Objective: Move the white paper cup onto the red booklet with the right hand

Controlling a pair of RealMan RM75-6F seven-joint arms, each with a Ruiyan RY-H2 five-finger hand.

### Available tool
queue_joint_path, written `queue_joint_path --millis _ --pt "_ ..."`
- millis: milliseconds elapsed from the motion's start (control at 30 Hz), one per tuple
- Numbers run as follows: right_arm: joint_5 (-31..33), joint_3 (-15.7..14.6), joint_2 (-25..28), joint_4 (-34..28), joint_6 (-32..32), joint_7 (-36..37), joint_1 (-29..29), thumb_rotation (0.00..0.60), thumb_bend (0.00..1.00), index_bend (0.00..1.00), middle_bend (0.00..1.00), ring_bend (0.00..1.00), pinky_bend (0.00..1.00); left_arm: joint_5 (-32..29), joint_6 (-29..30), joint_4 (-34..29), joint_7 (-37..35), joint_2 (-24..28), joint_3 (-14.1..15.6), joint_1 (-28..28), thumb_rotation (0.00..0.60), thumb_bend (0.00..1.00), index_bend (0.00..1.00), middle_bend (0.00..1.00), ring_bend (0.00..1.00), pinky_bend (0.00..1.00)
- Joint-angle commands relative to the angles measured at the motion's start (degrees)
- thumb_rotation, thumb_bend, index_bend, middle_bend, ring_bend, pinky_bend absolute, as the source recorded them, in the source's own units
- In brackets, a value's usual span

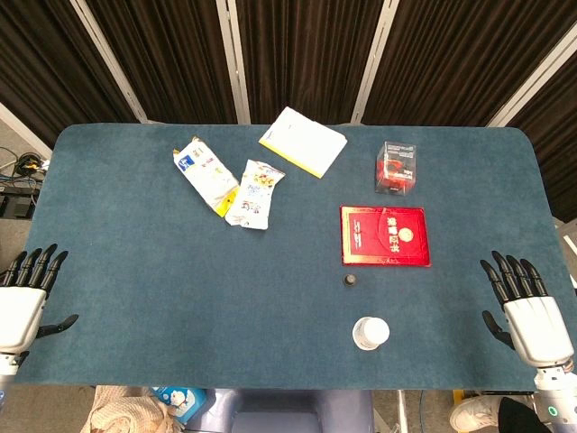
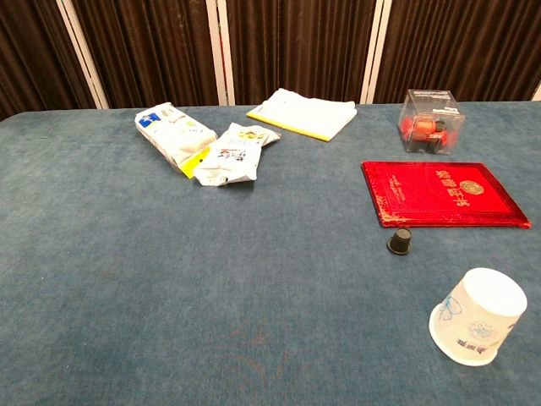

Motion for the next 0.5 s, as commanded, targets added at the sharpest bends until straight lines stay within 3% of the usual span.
queue_joint_path --millis 33,300,500 --pt "0.0 0.0 0.0 0.0 0.0 0.0 0.0 0.600 0.33 0.00 0.00 0.00 0.09 0.0 0.0 0.0 0.0 0.0 0.0 0.0 0.600 0.00 0.00 0.00 0.00 0.00" --pt "-1.4 -0.6 0.2 0.1 0.0 1.3 0.3 0.600 0.33 0.00 0.00 0.00 0.09 0.0 0.2 0.0 -0.2 0.0 0.0 0.1 0.600 0.00 0.00 0.00 0.00 0.00" --pt "-6.5 -2.3 1.0 1.0 0.1 5.9 1.9 0.600 0.33 0.00 0.00 0.00 0.09 -0.1 -0.1 0.2 -0.5 -0.1 -0.1 -0.1 0.600 0.00 0.00 0.00 0.00 0.00"
